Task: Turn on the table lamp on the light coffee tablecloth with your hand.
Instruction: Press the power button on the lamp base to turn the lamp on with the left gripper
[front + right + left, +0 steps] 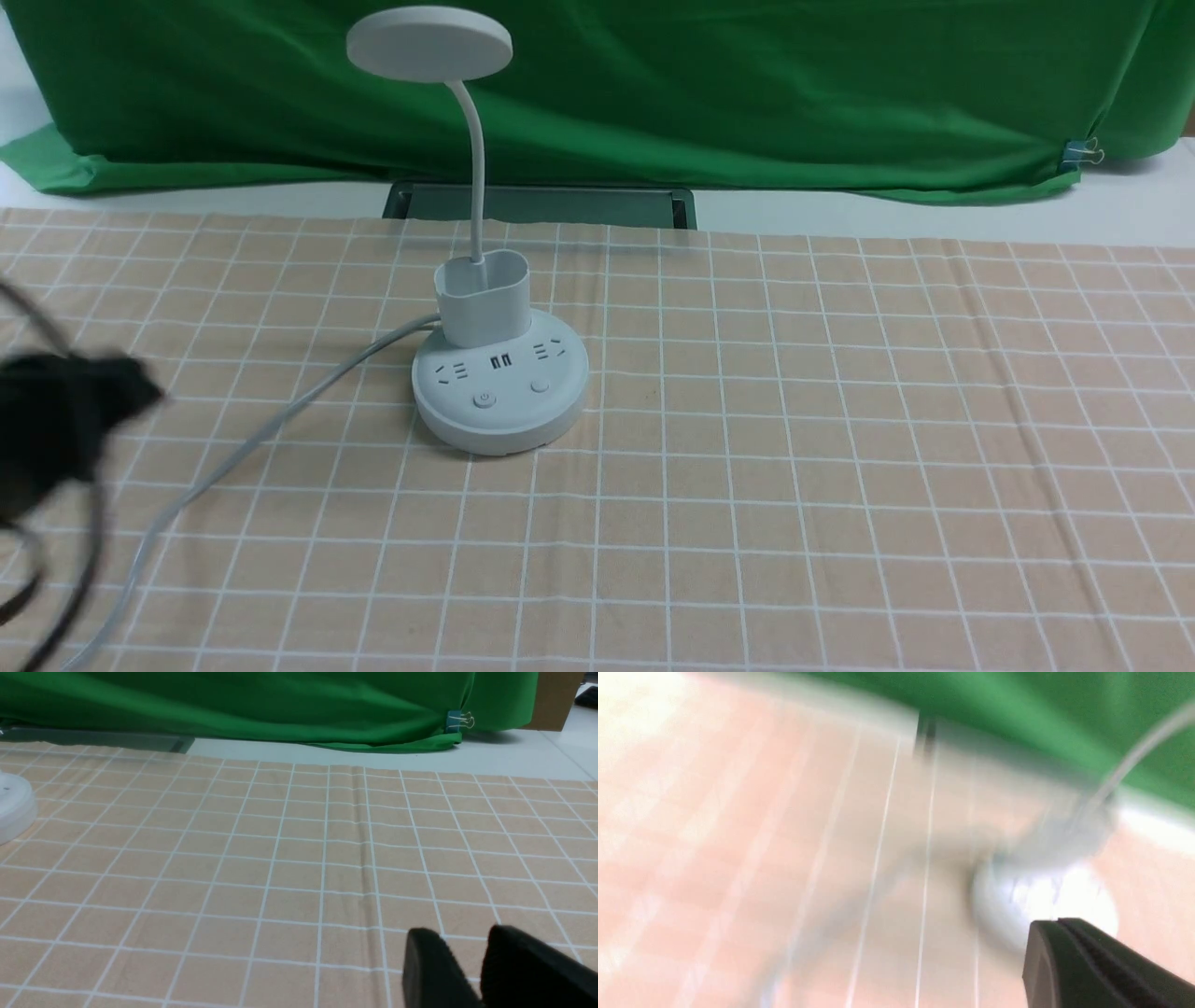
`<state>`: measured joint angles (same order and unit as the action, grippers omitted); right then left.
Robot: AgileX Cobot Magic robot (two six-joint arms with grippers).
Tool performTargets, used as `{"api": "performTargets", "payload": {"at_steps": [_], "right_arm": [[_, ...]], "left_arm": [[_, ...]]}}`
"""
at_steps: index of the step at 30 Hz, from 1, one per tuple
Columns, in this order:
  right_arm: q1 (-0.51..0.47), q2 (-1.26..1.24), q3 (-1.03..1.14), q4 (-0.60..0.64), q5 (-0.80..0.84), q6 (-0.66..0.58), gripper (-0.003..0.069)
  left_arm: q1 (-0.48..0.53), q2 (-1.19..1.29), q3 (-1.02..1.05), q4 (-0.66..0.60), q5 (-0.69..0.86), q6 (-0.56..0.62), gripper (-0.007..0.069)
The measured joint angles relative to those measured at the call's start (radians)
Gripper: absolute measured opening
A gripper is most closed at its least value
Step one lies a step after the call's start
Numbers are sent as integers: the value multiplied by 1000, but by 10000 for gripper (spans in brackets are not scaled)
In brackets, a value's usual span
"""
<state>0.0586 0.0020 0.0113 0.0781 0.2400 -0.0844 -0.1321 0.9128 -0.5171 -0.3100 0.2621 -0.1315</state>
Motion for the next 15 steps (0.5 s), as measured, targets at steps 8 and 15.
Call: {"api": "performTargets", "payload": {"at_steps": [8, 15], "right_arm": [[0, 0, 0, 0, 0, 0, 238], [0, 0, 0, 0, 0, 0, 238]], "left_arm": [[-174, 407, -217, -343, 345, 407, -1], [-453, 696, -469, -42, 382, 187, -4]]}}
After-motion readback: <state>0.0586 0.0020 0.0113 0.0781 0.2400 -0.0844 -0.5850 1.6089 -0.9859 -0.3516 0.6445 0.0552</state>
